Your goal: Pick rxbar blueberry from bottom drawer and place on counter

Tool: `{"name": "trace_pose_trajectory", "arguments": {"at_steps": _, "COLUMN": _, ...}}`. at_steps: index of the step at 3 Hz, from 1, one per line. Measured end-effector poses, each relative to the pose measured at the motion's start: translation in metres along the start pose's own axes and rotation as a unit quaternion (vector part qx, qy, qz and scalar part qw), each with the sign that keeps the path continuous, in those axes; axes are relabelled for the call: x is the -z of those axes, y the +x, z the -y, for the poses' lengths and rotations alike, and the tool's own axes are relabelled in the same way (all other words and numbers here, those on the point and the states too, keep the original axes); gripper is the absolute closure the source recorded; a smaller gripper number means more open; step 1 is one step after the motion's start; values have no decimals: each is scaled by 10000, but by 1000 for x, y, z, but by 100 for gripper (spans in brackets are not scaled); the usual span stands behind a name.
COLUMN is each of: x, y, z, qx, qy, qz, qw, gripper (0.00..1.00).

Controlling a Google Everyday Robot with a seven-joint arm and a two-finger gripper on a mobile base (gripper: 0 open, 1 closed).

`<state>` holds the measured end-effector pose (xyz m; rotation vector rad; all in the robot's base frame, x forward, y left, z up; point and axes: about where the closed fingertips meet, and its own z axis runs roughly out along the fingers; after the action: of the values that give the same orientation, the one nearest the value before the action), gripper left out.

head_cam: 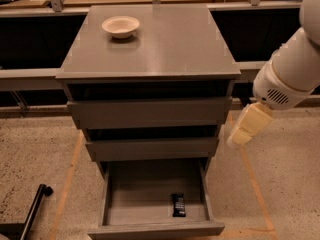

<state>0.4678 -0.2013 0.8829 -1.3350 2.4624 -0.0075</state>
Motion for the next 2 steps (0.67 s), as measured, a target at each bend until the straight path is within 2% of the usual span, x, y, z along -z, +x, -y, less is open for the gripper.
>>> {"name": "trace_pose_trajectory", "arguments": {"at_steps": 1, "x": 0, "y": -1, "z": 1, "qx": -130, "qy": 43, "qz": 50, "qw": 9999, "gripper": 0}}
{"name": "trace_pose_trajectory", "arguments": {"at_steps": 2, "x": 0, "y": -1, "z": 1, "qx": -103, "qy": 34, "qz": 39, "qw": 9999, "gripper": 0}}
